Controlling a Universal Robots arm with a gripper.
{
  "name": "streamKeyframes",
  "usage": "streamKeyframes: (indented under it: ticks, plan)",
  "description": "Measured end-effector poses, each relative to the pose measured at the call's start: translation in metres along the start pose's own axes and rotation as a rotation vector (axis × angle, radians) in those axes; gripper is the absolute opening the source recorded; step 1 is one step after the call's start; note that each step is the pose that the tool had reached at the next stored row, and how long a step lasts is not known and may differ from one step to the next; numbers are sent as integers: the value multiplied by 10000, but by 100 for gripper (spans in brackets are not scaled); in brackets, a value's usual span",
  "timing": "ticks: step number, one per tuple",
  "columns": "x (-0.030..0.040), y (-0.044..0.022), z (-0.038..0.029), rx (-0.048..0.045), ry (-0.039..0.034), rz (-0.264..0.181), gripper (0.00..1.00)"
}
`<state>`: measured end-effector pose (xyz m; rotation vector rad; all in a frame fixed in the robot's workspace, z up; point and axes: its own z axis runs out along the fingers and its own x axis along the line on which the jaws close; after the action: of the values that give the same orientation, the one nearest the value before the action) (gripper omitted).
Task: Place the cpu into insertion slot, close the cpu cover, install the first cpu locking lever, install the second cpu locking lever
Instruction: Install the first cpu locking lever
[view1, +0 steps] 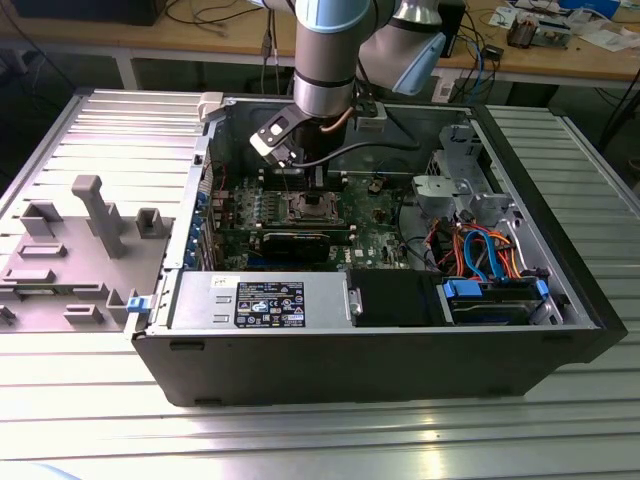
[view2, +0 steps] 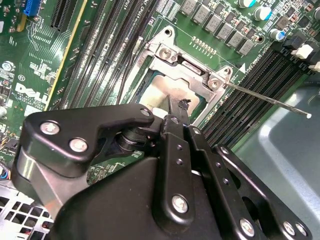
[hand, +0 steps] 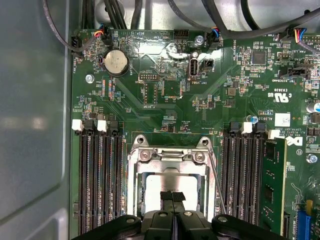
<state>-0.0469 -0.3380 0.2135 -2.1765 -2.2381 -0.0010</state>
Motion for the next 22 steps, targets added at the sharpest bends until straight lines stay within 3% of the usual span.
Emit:
streamKeyframes:
  ticks: [6, 8, 22]
  plan:
    - [0, 0, -10, 0, -1, 1, 11]
    - [4, -3, -265, 0, -5, 1, 11]
    - [4, -4, -274, 2, -5, -91, 11]
